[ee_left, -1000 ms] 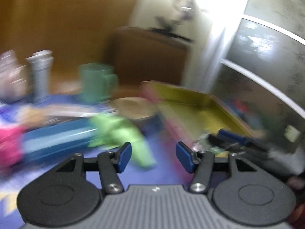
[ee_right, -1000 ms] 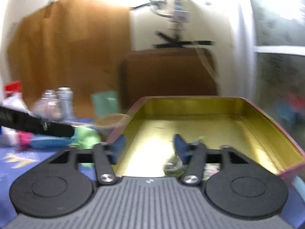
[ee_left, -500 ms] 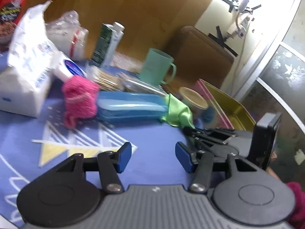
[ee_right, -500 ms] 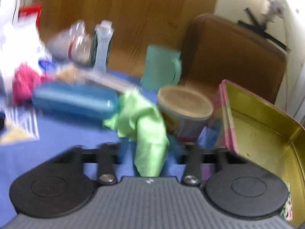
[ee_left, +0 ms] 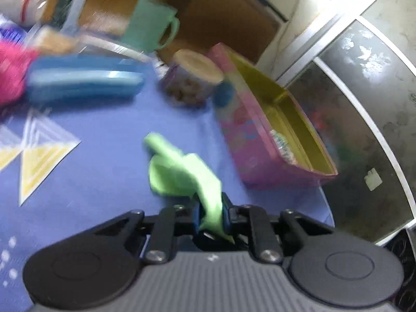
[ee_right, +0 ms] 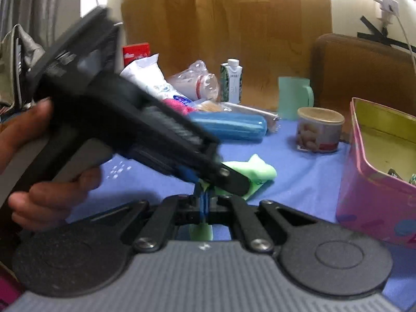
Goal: Organize soft objects
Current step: 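Carry the green cloth over the pink tin and release it, then grasp the pink fuzzy pouf with the left tool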
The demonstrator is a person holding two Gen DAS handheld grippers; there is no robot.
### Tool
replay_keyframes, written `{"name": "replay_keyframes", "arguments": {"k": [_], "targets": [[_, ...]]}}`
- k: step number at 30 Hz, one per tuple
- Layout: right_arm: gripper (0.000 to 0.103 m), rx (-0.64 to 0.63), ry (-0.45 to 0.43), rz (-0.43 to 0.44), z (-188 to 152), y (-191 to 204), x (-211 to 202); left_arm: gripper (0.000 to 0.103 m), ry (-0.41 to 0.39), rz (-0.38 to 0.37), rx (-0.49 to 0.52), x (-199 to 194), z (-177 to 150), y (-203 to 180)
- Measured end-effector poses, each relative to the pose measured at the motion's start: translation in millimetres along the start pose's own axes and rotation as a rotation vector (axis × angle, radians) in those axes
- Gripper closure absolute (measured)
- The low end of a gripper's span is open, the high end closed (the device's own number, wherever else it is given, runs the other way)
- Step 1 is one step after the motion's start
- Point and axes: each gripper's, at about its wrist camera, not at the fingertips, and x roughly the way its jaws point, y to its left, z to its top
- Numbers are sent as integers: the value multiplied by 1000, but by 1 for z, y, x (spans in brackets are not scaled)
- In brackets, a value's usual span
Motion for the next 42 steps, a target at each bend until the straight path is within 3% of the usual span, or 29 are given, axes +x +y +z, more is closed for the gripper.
{"name": "replay_keyframes", "arguments": {"k": [7,10,12,13,14,16,17,18,19,22,25,27,30,34,38,42], "targets": [[99,-75,-264,-222,18,-24,-42,89,-84,-106,221,13,51,-94],[99,-50,-320,-332,24,-49,-58,88,-100,-180,297,37,66,-128],[99,-19,-324,-389,25,-69,-61,75,-108,-177,313,55,70,-142],[98,4,-317,-412,25,-82,-57,54,-123,-142,321,65,72,-147],[96,30,-302,-433,26,-94,-53,47,-147,-86,327,73,71,-148],[68,86,-218,-473,27,-123,-33,47,-172,20,327,78,70,-143],[36,112,-163,-501,25,-135,-27,47,-176,35,315,74,68,-136],[28,145,-129,-543,22,-144,-23,47,-183,29,306,67,66,-127],[28,179,-126,-580,17,-150,-26,47,-198,28,302,57,62,-117],[29,271,-215,-595,10,-151,-45,46,-262,103,302,20,44,-80],[31,290,-321,-552,13,-133,-55,46,-260,188,236,-11,21,-32],[39,254,-328,-471,22,-112,-50,46,-256,265,177,-30,6,1],[50,181,-258,-277,39,-78,-18,48,-266,363,62,-60,-13,51],[50,89,-114,-45,59,-23,50,49,-338,426,-80,-100,-28,98],[50,-38,-31,50,83,32,114,48,-425,432,-150,-138,-38,123],[49,-106,2,102,108,72,168,48,-463,428,-168,-158,-41,128]]}}
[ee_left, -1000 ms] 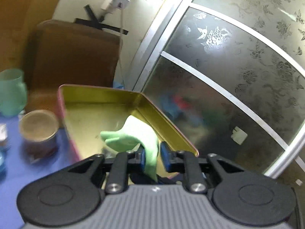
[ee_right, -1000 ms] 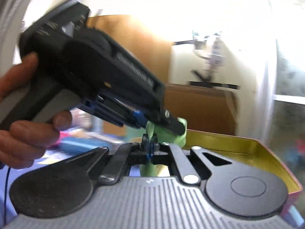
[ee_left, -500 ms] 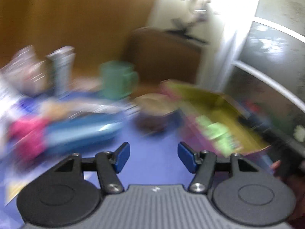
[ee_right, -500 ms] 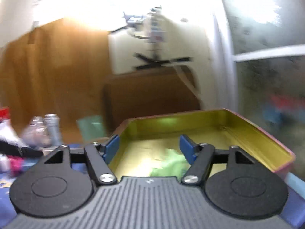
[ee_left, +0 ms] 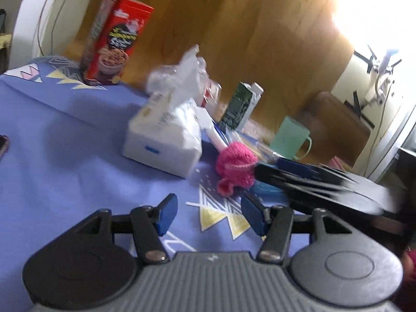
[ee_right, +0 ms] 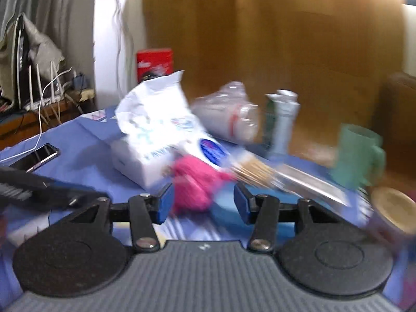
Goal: Organize soft objects
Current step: 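Grasp the pink fuzzy pouf with the left tool, then drop the pink pouf into the pink tin box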
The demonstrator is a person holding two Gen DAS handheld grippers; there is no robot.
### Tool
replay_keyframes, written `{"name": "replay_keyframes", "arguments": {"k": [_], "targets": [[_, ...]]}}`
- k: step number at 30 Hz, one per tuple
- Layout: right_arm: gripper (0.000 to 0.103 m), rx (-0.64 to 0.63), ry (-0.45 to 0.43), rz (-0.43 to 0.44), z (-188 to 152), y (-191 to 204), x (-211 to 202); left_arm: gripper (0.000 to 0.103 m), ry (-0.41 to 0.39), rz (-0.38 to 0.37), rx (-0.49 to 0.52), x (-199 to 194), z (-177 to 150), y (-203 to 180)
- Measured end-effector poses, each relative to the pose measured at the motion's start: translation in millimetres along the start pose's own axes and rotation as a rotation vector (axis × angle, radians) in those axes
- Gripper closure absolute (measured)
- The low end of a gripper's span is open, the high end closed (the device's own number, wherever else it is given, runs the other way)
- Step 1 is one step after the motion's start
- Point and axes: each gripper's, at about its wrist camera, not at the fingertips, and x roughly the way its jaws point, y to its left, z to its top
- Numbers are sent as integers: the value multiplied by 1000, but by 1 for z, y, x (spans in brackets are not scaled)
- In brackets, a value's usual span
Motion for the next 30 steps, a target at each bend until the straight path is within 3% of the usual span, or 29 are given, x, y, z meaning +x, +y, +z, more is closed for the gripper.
{"name": "replay_keyframes", "arguments": {"k": [2,3,6,9,11,14,15,18,21,25,27,28,30], "targets": [[54,-48,32,-14,8,14,29,48,-4,-13,-9,-5,2,4],[70,-77,61,-30,9,20,39,48,-5,-24,-13,-7,2,5],[76,-26,44,0,5,23,17,48,0,-71,-14,-12,2,3],[76,94,-26,144,-11,17,-45,48,40,-133,-25,-5,0,-3],[75,165,-48,168,-30,7,-81,48,80,-179,-29,4,-5,-13],[73,223,-34,93,-65,-11,-117,48,141,-232,-11,20,-17,-36],[67,232,-24,51,-76,-16,-125,48,163,-250,4,26,-22,-45],[62,287,-27,5,-98,-26,-147,46,218,-288,59,37,-33,-74],[56,279,-36,-32,-108,-27,-157,45,257,-323,99,41,-42,-97],[53,283,-39,-2,-115,-27,-160,27,290,-336,119,43,-49,-114],[46,285,-34,17,-116,-26,-156,36,311,-324,137,49,-53,-118],[46,280,-22,31,-115,-26,-150,49,330,-310,145,54,-56,-121],[51,261,17,48,-115,-23,-138,48,340,-313,147,56,-58,-127]]}}
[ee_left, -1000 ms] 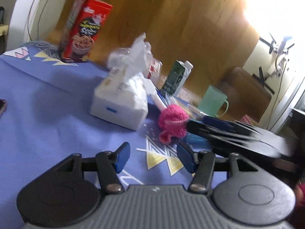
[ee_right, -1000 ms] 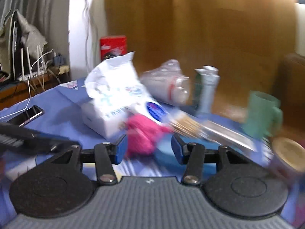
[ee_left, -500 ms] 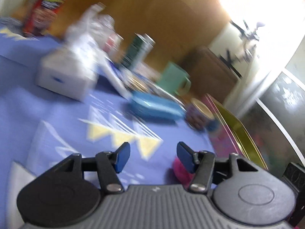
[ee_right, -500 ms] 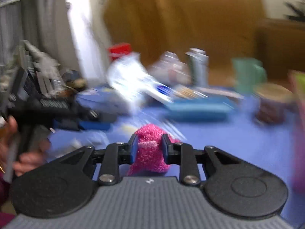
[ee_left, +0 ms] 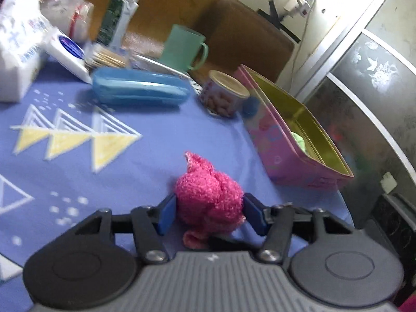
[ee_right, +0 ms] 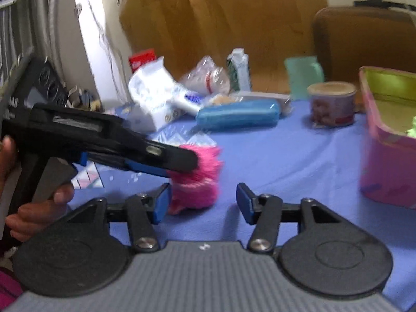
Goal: Organize soft objects
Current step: 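Drop the pink pouf into the pink tin box, then grasp the blue pencil case at its end with the left tool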
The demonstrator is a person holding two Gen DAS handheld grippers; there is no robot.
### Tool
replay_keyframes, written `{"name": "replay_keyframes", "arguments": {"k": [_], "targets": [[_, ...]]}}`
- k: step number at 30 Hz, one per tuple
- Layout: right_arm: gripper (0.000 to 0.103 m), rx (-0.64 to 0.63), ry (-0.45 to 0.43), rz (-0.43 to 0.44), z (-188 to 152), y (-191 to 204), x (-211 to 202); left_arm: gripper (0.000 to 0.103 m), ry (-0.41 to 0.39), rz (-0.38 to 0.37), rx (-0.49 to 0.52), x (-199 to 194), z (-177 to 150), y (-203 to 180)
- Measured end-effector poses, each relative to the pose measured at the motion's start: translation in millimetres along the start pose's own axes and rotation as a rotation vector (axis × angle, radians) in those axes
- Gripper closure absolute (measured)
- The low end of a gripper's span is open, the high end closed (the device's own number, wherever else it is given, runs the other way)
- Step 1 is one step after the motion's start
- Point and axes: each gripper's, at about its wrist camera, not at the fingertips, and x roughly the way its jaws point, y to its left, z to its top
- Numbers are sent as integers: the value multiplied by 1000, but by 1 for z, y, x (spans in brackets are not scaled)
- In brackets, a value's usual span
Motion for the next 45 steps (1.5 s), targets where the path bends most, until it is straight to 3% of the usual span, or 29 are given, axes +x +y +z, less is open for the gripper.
{"name": "replay_keyframes", "arguments": {"k": [1,2,6,9,12,14,18,20,27,31,33,36,40,42,45], "targets": [[55,-7,13,4,-1,1,4,49,-13,22,32,0,2,-8],[66,-24,-2,-35,-3,4,4,49,-20,22,74,0,6,-17],[66,-23,-141,-117,2,-9,-25,49,-51,-62,186,8,30,-62],[66,-10,-254,-230,8,-29,-56,49,-54,-139,271,31,49,-109],[66,20,-318,-351,13,-58,-83,49,-46,-188,363,66,59,-155],[65,66,-331,-428,16,-81,-97,42,-18,-207,381,92,63,-178],[54,99,-292,-614,22,-126,-99,39,-48,-128,374,116,65,-190],[53,136,-296,-691,18,-142,-101,39,-59,-119,343,111,63,-179],[53,205,-391,-690,-2,-145,-117,38,-130,-23,325,59,51,-121],[53,173,-444,-665,6,-121,-115,36,-142,109,245,26,38,-62],[53,141,-434,-600,16,-106,-109,36,-142,177,172,13,36,-27],[53,102,-381,-442,32,-85,-85,36,-159,281,65,-7,33,24],[52,117,-226,-207,55,-69,-26,36,-202,343,-17,-27,30,68],[50,111,-171,-156,70,-63,10,36,-239,308,-33,-32,29,76],[49,149,-100,-148,100,-67,67,36,-272,288,-21,-36,25,79]]}}
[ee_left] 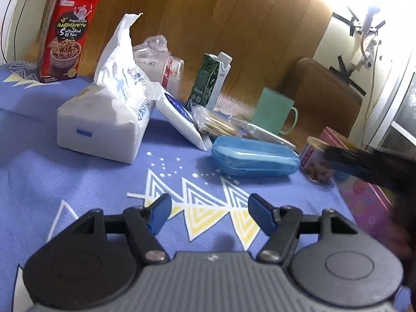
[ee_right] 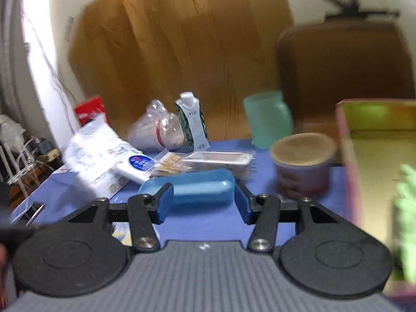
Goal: Organize soft objects
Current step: 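Grasp the blue pencil case at its end with the left tool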
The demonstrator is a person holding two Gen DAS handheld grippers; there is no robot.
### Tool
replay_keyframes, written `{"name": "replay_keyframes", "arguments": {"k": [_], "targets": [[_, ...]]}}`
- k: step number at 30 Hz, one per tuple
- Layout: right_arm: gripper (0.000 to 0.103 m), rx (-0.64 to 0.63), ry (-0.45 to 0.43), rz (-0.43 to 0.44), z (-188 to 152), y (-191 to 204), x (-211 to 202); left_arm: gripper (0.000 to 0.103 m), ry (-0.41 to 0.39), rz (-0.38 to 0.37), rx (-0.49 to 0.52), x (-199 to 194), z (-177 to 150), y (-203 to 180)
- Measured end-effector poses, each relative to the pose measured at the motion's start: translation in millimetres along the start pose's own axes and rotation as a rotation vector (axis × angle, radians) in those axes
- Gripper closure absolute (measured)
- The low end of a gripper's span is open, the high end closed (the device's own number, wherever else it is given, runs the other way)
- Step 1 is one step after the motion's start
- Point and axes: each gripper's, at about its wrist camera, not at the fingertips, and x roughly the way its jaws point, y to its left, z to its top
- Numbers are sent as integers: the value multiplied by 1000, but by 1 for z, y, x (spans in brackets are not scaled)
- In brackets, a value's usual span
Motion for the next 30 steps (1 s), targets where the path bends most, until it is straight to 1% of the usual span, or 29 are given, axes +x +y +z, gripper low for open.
{"name": "replay_keyframes", "arguments": {"k": [2,3,5,6,7,8,9,10,12,13,14,15,16,17,18,19,20,21,23,25,26,27,28,30], "targets": [[49,43,54,-16,11,-4,34,36,-1,-10,-14,0,1,2],[49,56,74,-41,15,-7,50,36,-4,-18,-27,-4,-1,5],[49,65,117,-72,18,-10,72,36,-2,-35,-61,-3,1,10],[50,75,138,-67,18,-13,80,36,1,-46,-78,-3,0,12],[50,101,142,-40,16,-16,81,36,7,-58,-95,-4,3,15],[54,121,156,-22,14,-15,77,36,8,-64,-104,-5,5,16],[63,124,174,10,11,-11,67,36,3,-70,-110,-6,8,18],[65,123,189,53,6,-7,58,36,-5,-77,-115,-6,12,20],[64,120,194,144,-10,5,28,34,-16,-97,-128,-5,21,23],[62,93,181,156,-18,10,14,33,-20,-102,-135,-3,25,25],[50,38,154,150,-25,18,0,32,-21,-100,-140,1,30,25],[35,-24,122,126,-31,26,-8,31,-13,-92,-146,6,34,25],[30,-88,98,100,-35,33,-13,27,1,-87,-151,11,36,23],[26,-156,83,76,-38,40,-14,26,20,-89,-158,17,38,21],[26,-192,88,70,-38,45,-12,26,43,-89,-170,22,40,19],[26,-203,104,75,-37,49,-6,26,72,-91,-187,26,39,16],[24,-209,122,99,-36,53,1,26,91,-98,-200,29,38,14],[22,-213,131,108,-34,56,9,26,101,-107,-215,30,37,12],[20,-239,151,117,-34,62,26,25,116,-120,-255,33,33,10],[22,-245,177,118,-36,69,47,26,141,-120,-283,40,30,8],[34,-245,200,131,-39,70,53,29,133,-114,-272,41,28,5],[43,-237,231,128,-42,70,59,37,136,-102,-251,41,27,1],[44,-239,211,127,-44,72,57,50,157,-129,-238,42,25,-2],[48,-198,222,158,-48,70,41,53,182,-195,-262,37,20,-7]]}}
